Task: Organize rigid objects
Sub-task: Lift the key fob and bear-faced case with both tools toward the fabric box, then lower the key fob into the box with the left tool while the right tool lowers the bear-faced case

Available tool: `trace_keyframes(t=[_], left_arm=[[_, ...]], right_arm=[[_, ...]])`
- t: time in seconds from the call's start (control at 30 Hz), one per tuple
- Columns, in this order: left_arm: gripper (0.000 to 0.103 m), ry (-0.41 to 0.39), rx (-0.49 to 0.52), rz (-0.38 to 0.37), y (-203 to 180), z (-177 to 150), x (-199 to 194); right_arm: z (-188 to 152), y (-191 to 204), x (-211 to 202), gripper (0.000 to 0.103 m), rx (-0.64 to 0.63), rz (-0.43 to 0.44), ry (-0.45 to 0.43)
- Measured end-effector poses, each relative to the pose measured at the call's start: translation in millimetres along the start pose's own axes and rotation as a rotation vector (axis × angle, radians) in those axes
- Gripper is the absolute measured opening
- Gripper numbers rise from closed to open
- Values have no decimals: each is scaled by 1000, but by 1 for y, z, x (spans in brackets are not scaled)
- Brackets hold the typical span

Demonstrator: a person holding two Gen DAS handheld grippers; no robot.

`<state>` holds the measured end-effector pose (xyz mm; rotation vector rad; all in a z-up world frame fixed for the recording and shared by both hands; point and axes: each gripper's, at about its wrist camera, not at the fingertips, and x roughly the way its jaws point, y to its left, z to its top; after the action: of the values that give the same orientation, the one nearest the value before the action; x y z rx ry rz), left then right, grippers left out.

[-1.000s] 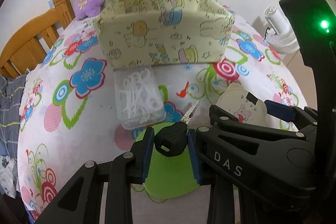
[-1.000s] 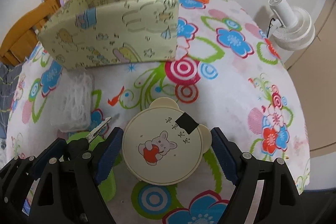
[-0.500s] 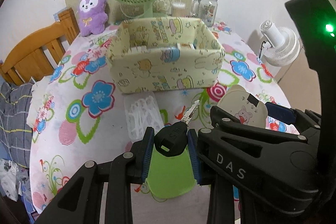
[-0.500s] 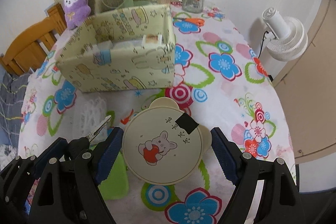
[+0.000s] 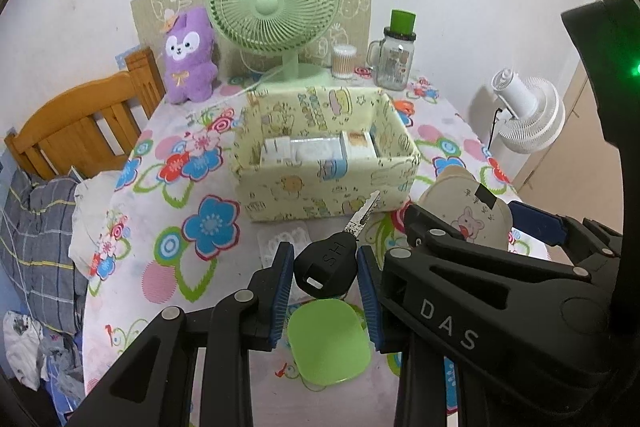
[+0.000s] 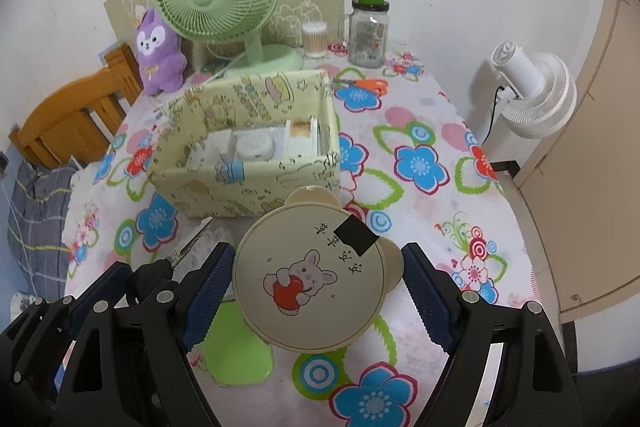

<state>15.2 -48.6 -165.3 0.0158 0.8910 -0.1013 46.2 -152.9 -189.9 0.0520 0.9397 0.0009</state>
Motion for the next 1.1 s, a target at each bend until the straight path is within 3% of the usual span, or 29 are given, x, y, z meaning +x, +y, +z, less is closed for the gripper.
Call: trace_keyframes(t=[0.5,1.1], left_arm=[[32,-59,8,21,5,20,-17],[32,-82,10,-6,9,54,-2]], right_arm=[[16,10,-28,85,-21,11,-82],[51,18,-23,85,-32,-5,-129]])
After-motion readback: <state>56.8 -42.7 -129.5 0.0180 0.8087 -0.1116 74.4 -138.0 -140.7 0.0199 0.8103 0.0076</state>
